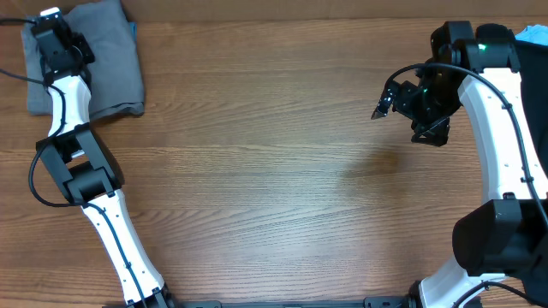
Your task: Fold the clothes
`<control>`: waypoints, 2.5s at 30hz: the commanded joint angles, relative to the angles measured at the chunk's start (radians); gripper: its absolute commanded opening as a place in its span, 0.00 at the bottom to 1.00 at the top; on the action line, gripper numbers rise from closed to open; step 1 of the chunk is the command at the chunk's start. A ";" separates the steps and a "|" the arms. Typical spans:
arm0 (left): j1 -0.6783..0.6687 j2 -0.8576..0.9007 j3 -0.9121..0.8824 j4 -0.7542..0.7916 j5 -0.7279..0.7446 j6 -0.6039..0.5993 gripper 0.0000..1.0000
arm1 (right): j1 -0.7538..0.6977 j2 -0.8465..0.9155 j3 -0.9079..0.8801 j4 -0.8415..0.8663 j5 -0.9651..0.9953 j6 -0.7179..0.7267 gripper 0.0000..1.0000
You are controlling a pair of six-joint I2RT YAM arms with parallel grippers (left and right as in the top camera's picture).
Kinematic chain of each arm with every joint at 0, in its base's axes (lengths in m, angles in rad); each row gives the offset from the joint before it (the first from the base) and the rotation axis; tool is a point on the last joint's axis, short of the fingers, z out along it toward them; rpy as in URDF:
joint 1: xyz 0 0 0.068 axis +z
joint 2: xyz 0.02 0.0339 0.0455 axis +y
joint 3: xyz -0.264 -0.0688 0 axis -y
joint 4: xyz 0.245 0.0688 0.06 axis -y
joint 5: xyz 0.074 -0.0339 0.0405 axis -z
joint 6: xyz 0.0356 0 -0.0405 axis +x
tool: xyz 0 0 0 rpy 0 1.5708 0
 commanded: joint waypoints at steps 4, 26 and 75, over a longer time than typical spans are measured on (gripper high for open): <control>0.000 -0.103 0.104 -0.152 0.008 -0.052 0.60 | 0.059 -0.028 0.011 0.025 0.080 0.083 1.00; -0.016 -0.861 0.178 -1.075 0.443 -0.135 1.00 | 0.066 -0.780 0.039 -0.151 0.371 0.071 1.00; -0.023 -1.712 -0.933 -1.131 0.458 -0.182 1.00 | 0.066 -1.247 -0.407 0.113 0.404 0.022 1.00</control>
